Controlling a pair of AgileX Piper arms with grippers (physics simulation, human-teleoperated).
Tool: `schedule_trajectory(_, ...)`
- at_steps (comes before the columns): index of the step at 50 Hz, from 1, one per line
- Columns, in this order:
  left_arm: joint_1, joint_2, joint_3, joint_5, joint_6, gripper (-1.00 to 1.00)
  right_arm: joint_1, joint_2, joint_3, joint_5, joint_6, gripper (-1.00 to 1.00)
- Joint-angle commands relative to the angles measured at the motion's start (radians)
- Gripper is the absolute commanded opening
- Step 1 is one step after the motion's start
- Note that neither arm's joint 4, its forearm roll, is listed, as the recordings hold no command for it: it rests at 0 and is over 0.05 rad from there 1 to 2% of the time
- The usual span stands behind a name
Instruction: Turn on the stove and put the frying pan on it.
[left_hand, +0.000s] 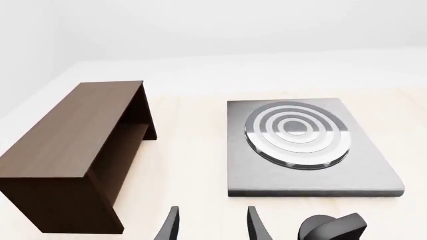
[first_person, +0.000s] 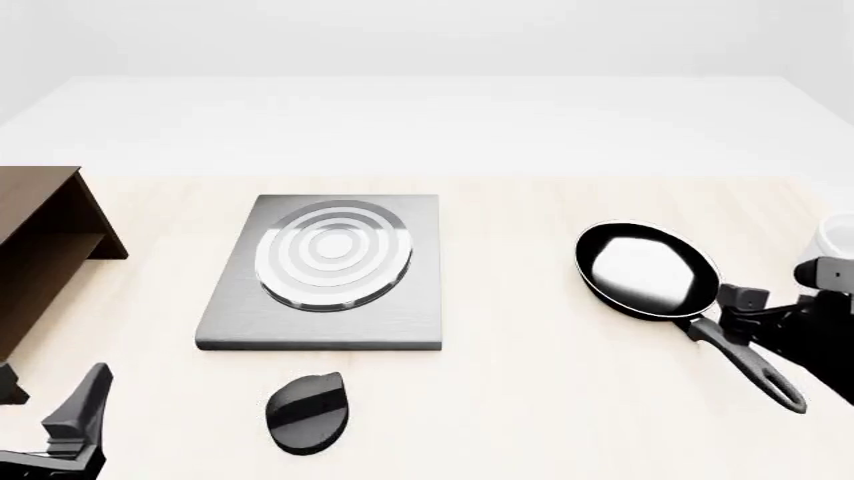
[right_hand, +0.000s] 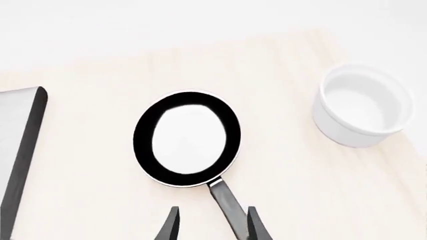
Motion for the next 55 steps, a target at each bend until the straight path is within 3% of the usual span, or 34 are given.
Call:
schedule_trajectory(1,-0.002,-0.004,0.000,0.004,0.008,1.00,-0.030,0.091,-0.031,-0.009,-0.011,1.00)
schedule_trajectory(13,-0.002,0.001,0.000,0.003,0.012,1.00,-0.059,0.157,-0.087,0.007,-0.054,1.00)
schedule_trajectory(55,0.002,0.021,0.000,-0.012,0.016,1.00,-0.092,0.416,-0.095,-0.107,-0.083,1.00)
